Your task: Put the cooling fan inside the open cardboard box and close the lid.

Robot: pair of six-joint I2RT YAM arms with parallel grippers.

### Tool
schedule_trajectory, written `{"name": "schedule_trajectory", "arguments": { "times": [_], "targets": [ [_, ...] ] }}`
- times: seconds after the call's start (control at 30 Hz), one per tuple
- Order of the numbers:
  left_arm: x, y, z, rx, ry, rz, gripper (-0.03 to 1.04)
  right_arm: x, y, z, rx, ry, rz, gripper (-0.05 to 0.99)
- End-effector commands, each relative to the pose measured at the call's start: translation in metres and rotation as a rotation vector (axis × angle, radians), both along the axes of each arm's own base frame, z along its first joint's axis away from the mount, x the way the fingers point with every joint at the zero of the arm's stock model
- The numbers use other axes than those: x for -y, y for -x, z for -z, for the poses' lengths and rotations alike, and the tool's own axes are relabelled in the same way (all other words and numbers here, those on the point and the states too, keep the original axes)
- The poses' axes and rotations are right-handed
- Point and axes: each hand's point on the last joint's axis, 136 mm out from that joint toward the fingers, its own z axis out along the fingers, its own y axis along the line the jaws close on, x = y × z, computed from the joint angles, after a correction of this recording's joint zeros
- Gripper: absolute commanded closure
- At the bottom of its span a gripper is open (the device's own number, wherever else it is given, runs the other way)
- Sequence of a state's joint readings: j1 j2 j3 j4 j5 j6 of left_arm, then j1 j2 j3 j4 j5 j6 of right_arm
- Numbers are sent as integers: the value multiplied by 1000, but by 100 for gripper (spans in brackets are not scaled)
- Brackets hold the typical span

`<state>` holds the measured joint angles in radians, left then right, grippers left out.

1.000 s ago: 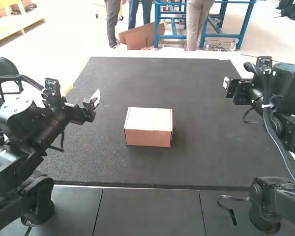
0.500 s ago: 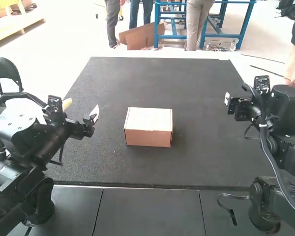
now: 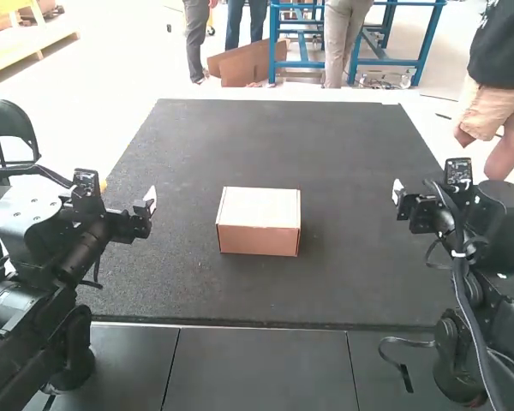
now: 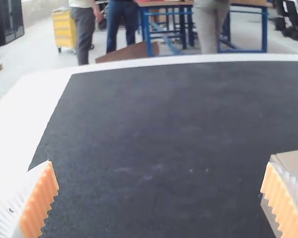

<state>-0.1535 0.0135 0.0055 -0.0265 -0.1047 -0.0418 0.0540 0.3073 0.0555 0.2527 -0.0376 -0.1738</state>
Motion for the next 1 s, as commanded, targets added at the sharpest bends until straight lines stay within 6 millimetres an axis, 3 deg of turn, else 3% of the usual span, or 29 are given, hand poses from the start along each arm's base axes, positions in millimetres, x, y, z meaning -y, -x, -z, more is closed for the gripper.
{"name": "schedule_trajectory", "arguments": {
  "times": [0.0,0.17,0.3,0.37,0.43,0.97],
  "targets": [
    [-16,0,-2,15,-2,-66,4,0,10,-19,98,5,-9,3],
    [-29,0,-3,22,-3,-119,4,-4,23,-34,188,10,-37,3],
    [-33,0,-4,25,-3,-133,4,10,19,-20,150,4,41,3],
    [-32,0,-5,27,-3,-132,4,16,18,1,63,12,72,3],
    [-31,0,-5,27,-3,-128,4,22,18,9,34,21,109,2],
    [-31,0,-5,27,-3,-127,4,12,19,17,1,5,53,2]
  ]
}}
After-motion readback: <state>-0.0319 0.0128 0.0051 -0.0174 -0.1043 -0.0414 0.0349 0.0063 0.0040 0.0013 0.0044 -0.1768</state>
